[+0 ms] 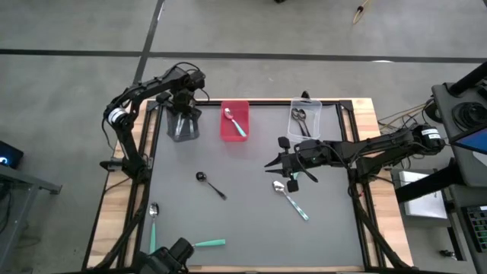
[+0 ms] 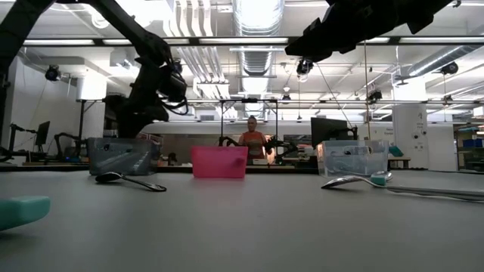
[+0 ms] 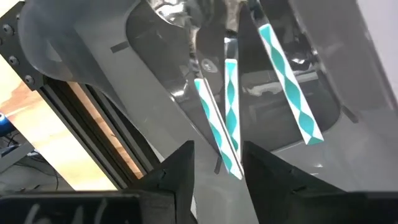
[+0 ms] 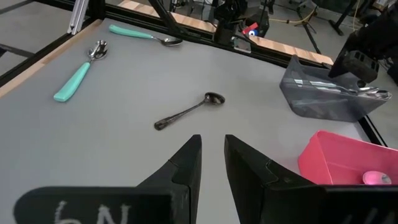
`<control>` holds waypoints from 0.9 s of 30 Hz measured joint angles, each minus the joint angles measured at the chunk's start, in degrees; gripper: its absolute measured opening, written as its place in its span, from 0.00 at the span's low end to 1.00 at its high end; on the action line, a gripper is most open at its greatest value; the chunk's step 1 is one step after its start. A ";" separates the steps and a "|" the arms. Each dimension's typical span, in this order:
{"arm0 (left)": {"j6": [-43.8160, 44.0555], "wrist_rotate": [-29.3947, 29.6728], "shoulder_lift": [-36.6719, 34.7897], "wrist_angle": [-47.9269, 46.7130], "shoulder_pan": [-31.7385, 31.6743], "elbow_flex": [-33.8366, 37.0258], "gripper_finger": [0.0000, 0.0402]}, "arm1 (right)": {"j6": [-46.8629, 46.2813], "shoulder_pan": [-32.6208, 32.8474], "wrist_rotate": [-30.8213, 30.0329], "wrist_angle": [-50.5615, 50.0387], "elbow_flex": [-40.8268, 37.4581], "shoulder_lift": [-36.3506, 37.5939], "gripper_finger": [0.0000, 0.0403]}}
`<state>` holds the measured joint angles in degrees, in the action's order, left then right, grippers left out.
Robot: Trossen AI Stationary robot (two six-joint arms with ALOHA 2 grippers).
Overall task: Sort silverware by color (type)
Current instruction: Put the black spoon into the transparent bin
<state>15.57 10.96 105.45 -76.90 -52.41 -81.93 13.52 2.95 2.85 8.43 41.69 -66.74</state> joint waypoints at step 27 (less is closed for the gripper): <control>-2.83 -2.92 -22.68 38.01 5.92 25.71 0.29 | -7.55 0.01 -3.62 -0.06 0.00 0.00 0.15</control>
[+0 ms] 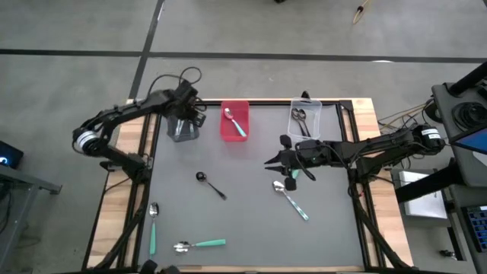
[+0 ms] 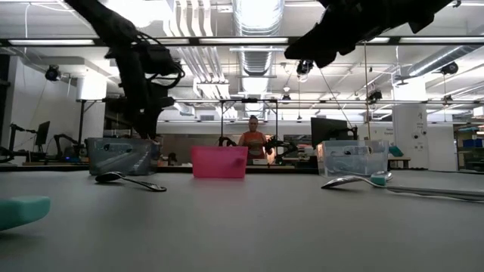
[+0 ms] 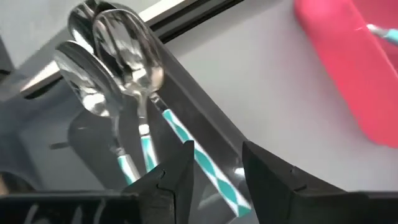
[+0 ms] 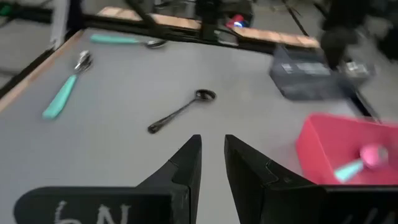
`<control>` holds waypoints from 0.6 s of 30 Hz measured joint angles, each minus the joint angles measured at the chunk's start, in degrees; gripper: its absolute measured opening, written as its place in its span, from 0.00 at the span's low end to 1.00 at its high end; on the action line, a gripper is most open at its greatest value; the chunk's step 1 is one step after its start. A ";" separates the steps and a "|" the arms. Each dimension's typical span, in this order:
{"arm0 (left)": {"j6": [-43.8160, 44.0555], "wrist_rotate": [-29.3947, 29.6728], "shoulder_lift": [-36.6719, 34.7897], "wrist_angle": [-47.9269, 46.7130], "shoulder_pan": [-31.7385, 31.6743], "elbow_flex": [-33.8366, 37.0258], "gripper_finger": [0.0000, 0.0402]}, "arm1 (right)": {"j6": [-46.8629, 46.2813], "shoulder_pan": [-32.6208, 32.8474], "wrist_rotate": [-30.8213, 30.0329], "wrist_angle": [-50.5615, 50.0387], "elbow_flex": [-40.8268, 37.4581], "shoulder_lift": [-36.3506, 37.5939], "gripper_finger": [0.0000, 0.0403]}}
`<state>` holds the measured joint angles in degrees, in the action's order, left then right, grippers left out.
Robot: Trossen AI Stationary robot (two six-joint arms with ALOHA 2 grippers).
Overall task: Sort silverware by color (type)
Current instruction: Put the black spoon into the transparent bin
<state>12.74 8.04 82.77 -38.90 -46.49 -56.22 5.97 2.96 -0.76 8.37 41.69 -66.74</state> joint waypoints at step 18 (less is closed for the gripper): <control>1.54 -0.05 -12.65 20.07 2.34 16.39 0.29 | -18.67 0.01 -0.93 4.79 -0.03 -0.19 0.15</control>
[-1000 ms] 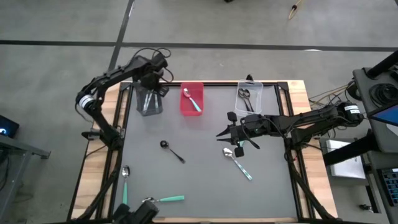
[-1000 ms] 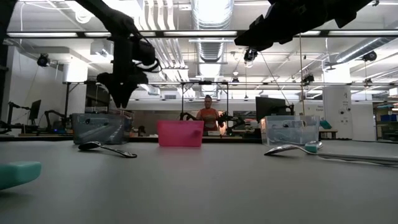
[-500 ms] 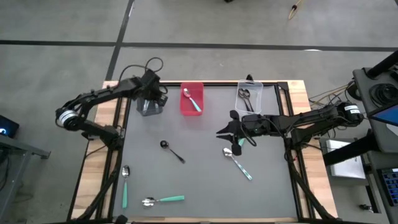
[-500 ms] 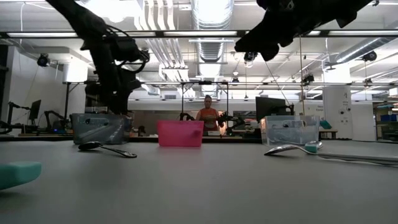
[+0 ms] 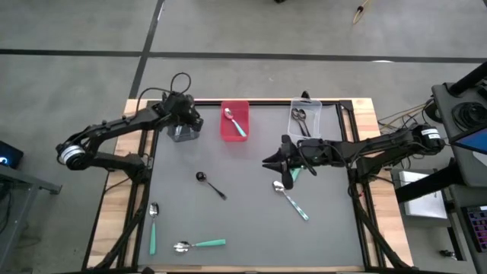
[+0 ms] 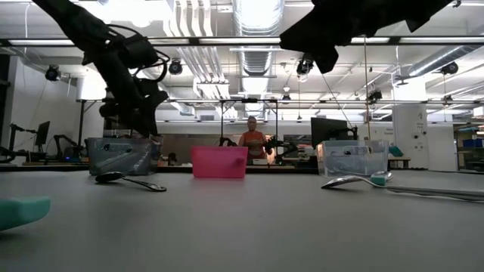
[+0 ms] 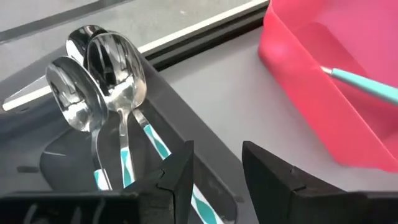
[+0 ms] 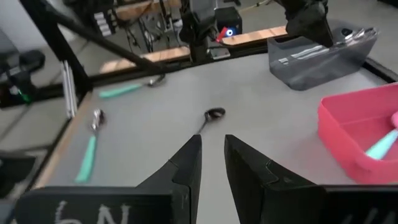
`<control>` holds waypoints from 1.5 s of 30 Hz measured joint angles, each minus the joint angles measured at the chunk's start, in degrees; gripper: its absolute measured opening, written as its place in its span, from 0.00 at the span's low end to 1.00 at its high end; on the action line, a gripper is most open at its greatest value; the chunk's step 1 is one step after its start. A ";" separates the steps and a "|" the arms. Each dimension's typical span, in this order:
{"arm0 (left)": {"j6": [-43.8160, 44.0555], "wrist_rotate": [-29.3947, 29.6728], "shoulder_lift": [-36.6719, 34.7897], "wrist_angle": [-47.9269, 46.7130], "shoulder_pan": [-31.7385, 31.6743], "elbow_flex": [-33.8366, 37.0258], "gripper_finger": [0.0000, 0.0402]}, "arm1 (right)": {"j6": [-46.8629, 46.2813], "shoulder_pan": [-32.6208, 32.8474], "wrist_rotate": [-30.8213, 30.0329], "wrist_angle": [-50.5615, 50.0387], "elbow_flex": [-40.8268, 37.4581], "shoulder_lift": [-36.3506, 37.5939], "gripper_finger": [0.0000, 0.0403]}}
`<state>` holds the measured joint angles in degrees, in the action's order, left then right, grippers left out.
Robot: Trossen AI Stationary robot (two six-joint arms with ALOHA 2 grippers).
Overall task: Sort silverware by color (type)
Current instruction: Put the black spoon into the transparent bin
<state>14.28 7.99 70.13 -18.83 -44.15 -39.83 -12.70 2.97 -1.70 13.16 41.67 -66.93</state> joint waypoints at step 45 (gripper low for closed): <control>1.53 -0.03 0.92 -2.71 5.61 -0.14 0.29 | 6.10 2.42 2.15 -5.74 1.21 -1.21 0.15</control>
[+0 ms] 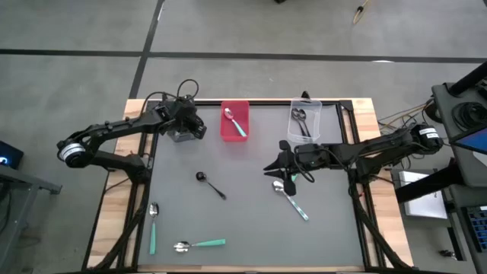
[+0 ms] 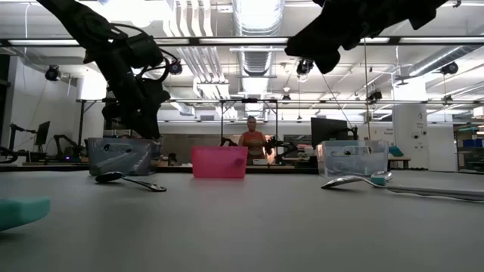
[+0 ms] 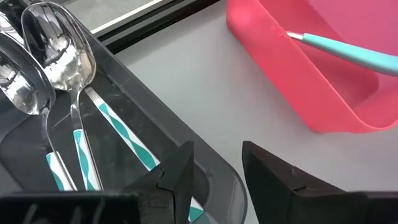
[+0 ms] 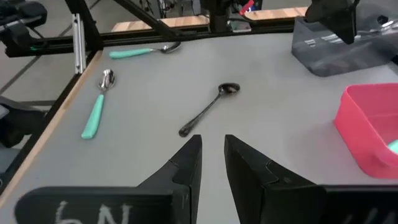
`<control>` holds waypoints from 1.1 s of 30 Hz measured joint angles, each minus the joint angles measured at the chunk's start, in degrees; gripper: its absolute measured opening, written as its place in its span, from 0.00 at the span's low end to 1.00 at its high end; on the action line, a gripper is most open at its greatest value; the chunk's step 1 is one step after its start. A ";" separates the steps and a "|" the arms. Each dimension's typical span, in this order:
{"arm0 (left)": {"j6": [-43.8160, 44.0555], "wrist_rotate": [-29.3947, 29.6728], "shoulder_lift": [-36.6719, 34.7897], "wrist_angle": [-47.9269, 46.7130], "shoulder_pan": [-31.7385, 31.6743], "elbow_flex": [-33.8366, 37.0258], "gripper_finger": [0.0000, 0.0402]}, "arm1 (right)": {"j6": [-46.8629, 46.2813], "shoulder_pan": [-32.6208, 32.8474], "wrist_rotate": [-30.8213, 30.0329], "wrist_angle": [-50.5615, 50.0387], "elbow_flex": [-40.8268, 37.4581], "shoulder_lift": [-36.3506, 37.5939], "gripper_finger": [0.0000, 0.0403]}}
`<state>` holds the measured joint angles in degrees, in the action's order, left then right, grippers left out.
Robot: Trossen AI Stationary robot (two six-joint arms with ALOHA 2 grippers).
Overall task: Sort silverware by color (type)
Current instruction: Put the black spoon into the transparent bin
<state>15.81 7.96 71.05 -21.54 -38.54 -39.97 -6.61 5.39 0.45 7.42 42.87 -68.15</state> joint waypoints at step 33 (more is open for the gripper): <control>3.18 -0.01 0.00 0.04 0.00 -0.26 0.29 | 3.87 1.11 -6.63 10.85 -0.02 -0.77 0.15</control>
<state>18.99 7.94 71.05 -21.50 -38.54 -40.23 -2.74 6.50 -6.19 18.26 42.85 -68.92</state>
